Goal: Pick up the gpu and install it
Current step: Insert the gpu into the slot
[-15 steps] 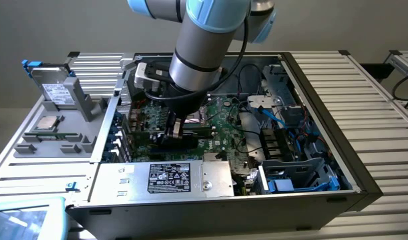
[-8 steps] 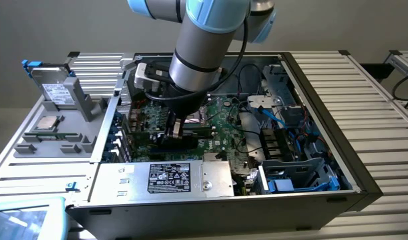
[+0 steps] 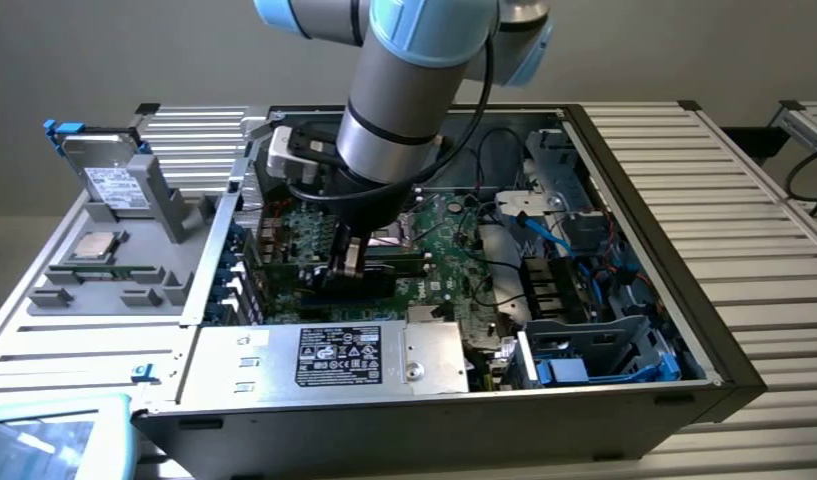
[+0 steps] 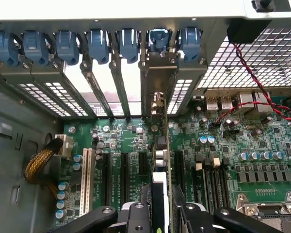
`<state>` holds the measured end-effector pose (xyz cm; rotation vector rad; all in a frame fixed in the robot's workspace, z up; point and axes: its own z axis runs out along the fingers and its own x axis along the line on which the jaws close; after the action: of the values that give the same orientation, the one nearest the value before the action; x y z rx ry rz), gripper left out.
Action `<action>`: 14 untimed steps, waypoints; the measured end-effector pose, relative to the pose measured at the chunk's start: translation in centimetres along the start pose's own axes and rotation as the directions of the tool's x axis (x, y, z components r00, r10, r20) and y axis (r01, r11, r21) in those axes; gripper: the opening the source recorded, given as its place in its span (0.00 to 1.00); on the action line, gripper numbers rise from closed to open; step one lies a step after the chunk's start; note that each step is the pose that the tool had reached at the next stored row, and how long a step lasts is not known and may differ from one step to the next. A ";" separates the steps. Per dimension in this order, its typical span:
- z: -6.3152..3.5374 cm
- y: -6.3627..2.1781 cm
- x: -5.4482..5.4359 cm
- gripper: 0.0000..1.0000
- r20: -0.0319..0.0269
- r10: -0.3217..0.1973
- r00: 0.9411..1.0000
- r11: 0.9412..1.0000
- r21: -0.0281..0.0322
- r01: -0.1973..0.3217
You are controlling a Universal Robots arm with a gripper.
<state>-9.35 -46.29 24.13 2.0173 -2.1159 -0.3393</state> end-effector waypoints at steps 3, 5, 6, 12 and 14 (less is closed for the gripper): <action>0.11 -0.03 0.0 0.27 0.000 0.000 1.000 1.000 0.000 0.000; 0.15 -0.04 0.0 0.27 -0.001 0.000 1.000 1.000 0.000 0.000; 0.15 -0.04 0.0 0.27 -0.001 0.000 1.000 1.000 0.000 0.000; 0.17 -0.04 0.0 0.27 -0.001 0.000 1.000 1.000 0.000 0.000; 0.17 -0.04 0.0 0.27 0.000 0.000 1.000 1.000 0.000 0.000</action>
<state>-9.36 -46.29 23.95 2.0168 -2.1159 -0.3387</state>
